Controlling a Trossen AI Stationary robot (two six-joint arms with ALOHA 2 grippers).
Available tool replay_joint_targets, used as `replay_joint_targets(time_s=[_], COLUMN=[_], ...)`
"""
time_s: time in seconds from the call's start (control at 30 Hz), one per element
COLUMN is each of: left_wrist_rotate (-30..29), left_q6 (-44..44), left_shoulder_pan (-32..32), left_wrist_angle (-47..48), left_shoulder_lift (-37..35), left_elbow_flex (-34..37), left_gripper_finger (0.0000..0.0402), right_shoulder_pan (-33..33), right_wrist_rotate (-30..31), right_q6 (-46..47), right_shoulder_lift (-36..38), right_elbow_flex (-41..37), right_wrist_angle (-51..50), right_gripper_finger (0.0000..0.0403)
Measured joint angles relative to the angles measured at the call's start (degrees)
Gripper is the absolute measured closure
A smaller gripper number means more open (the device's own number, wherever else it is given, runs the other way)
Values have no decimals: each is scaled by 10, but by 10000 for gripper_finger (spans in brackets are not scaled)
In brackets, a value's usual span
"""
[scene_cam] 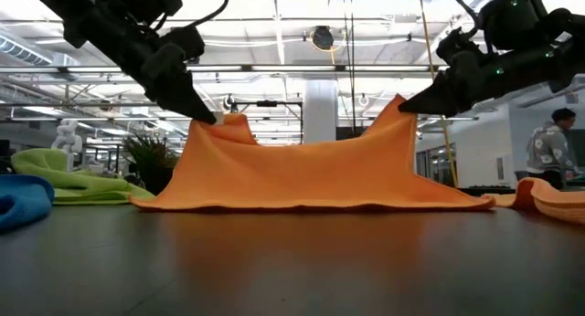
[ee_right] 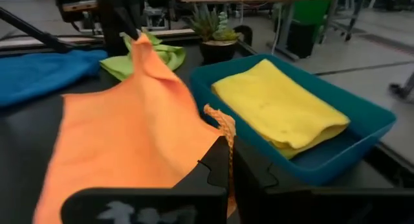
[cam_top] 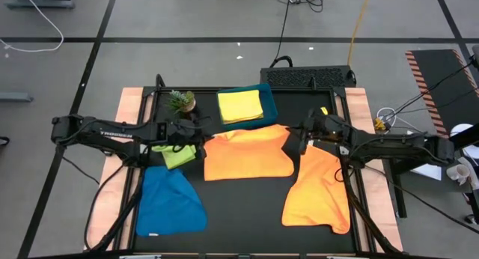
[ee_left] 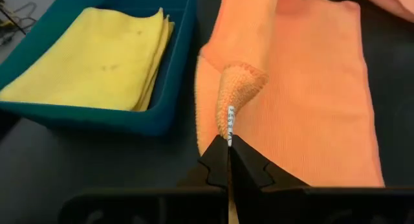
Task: Fold microfiber towels
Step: Fold the top orange microfiber cloth
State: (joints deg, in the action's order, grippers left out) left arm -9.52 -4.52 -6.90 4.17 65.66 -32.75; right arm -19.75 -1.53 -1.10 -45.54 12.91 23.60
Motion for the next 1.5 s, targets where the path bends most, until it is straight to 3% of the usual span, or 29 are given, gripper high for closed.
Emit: replay_joint_targets(time_s=[0.3, 0.5, 0.63, 0.7, 0.87, 0.97, 1.07, 1.2, 1.43, 1.5], left_wrist_rotate=[-10, -10, -10, -10, -8, 23, 37, 26, -124, -132], left_q6=[-24, -43, -46, -46, -46, -47, -51, -42, -57, -69], left_shoulder_pan=[17, 18, 18, 17, 17, 17, 18, 16, 2, -2], left_wrist_angle=[-24, -90, -113, -116, -125, -131, -130, -115, 48, 90], left_shoulder_lift=[0, 0, 0, 0, 0, 0, -2, -10, -20, -20], left_elbow_flex=[31, 86, 99, 99, 99, 99, 99, 91, 31, 13], left_gripper_finger=[399, 400, 396, 395, 393, 390, 367, 304, 210, 196], right_shoulder_pan=[-2, -2, -2, 0, 10, 21, 32, 52, 93, 108], right_wrist_rotate=[17, 125, 162, 157, 54, 32, 11, -30, -32, -36], right_q6=[-9, -11, -12, -11, 11, 19, 14, -3, 1, 3], right_shoulder_lift=[4, 4, 5, 7, 7, 7, 7, 7, 6, 6], right_elbow_flex=[0, 0, 0, 0, 0, 0, 0, 0, 0, 0], right_wrist_angle=[-30, -74, -69, -54, -34, -40, -50, -69, -106, -117], right_gripper_finger=[387, 334, 299, 285, 276, 279, 281, 280, 278, 278])
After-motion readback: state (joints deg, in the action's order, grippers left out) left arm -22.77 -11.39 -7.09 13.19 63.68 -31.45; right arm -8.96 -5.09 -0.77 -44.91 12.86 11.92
